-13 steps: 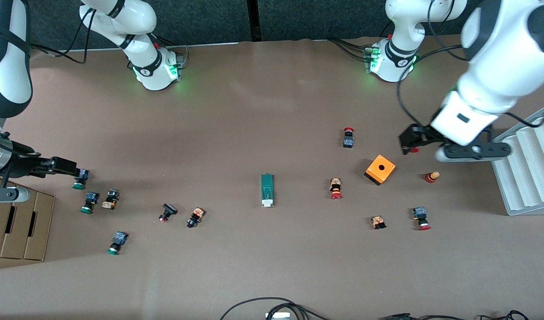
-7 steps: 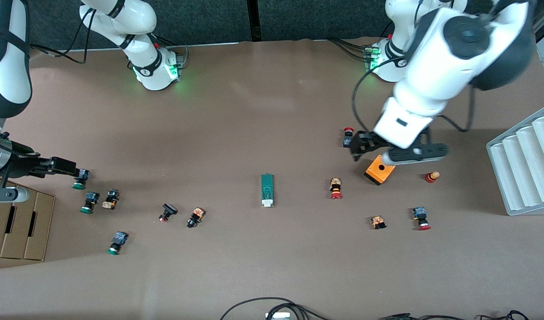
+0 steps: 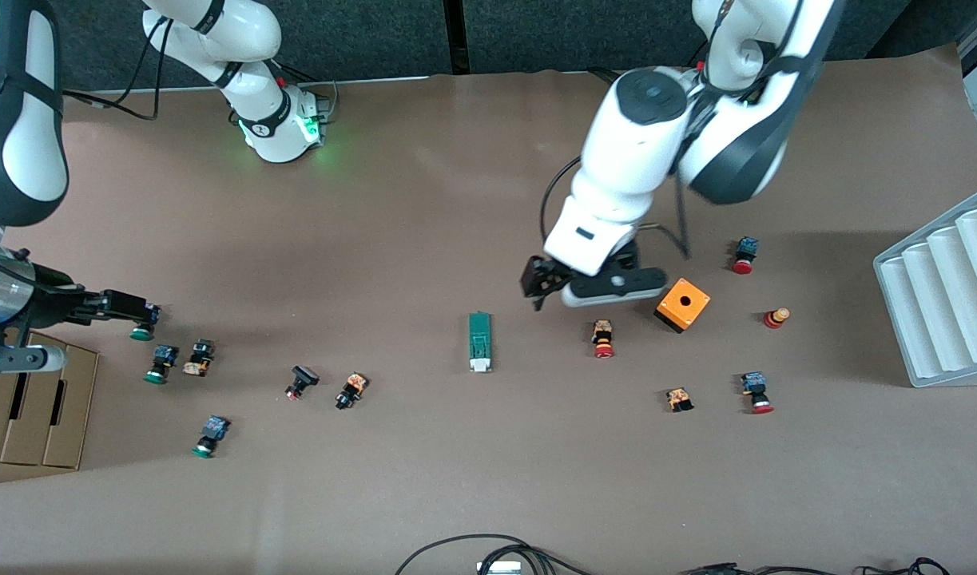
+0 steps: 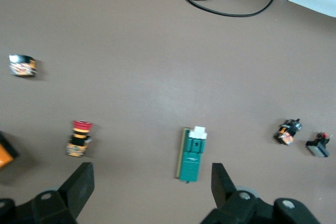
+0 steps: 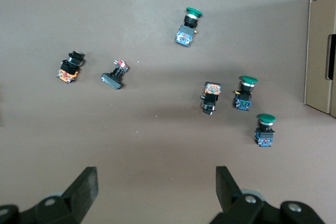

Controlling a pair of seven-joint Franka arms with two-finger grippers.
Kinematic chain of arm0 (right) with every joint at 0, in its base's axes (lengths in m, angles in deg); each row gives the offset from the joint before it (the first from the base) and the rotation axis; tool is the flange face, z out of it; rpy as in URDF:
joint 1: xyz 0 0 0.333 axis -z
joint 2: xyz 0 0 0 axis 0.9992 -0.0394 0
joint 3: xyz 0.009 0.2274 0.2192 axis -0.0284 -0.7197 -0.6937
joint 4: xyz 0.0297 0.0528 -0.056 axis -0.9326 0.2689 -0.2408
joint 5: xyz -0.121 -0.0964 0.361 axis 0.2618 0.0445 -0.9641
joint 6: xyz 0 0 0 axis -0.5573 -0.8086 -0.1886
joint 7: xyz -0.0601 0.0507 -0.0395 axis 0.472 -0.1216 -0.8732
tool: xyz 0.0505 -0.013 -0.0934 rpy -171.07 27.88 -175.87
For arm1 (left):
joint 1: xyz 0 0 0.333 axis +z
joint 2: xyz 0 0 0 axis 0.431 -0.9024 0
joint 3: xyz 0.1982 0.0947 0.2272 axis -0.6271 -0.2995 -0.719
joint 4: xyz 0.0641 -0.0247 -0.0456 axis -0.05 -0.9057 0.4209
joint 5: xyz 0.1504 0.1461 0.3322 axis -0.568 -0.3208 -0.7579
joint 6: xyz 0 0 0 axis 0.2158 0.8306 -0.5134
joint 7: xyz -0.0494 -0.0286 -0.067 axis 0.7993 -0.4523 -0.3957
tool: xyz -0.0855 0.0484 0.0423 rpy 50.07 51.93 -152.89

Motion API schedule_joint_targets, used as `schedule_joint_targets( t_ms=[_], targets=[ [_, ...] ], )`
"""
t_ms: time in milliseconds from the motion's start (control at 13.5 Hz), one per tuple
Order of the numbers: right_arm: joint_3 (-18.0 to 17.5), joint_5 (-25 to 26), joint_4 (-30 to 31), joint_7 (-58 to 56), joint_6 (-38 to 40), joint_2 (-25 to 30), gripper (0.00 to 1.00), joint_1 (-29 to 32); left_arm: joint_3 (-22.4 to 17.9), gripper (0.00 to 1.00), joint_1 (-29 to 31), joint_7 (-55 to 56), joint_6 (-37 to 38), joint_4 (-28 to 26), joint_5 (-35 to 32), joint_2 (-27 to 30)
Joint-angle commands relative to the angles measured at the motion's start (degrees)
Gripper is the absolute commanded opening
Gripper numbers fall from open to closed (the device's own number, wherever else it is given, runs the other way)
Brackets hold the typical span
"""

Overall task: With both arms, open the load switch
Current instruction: 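Move the left gripper over the green load switch and lower it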

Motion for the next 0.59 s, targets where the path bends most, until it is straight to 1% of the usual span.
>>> schedule_joint_targets(
  t_ms=[0, 148, 222, 297, 445, 519],
  targets=[
    [-0.1, -1.49, -0.44, -0.49, -0.89, -1.69, 1.0, 0.03, -0.43, 0.99, -4.7, 9.83, -1.29, 0.8, -9.65, -2.32],
    [-0.18, -1.83, -0.44, -0.49, -0.89, -2.57, 1.0, 0.03, -0.34, 0.99, -6.82, 19.16, -1.63, 0.8, -17.67, -4.78],
    [-0.18, -2.53, -0.44, -0.49, -0.98, -3.44, 1.0, 0.03, -0.34, 0.99, -9.35, 22.59, -3.03, 0.8, -20.93, -6.36],
    [-0.18, -3.58, -0.44, -0.67, -1.07, -3.54, 1.0, 0.29, -0.51, 0.99, -11.12, 28.97, -4.87, 0.8, -24.09, -7.94],
    [-0.18, -3.86, -0.44, -0.76, -1.24, -3.71, 1.0, -0.06, -0.43, 0.99, -13.33, 37.87, -6.03, 0.71, -36.01, -11.8],
    [-0.27, -3.86, -0.44, -0.76, -1.68, -3.98, 1.0, -0.15, -0.43, 0.99, -14.29, 41.66, -6.12, 0.71, -40.86, -13.56]
  ],
)
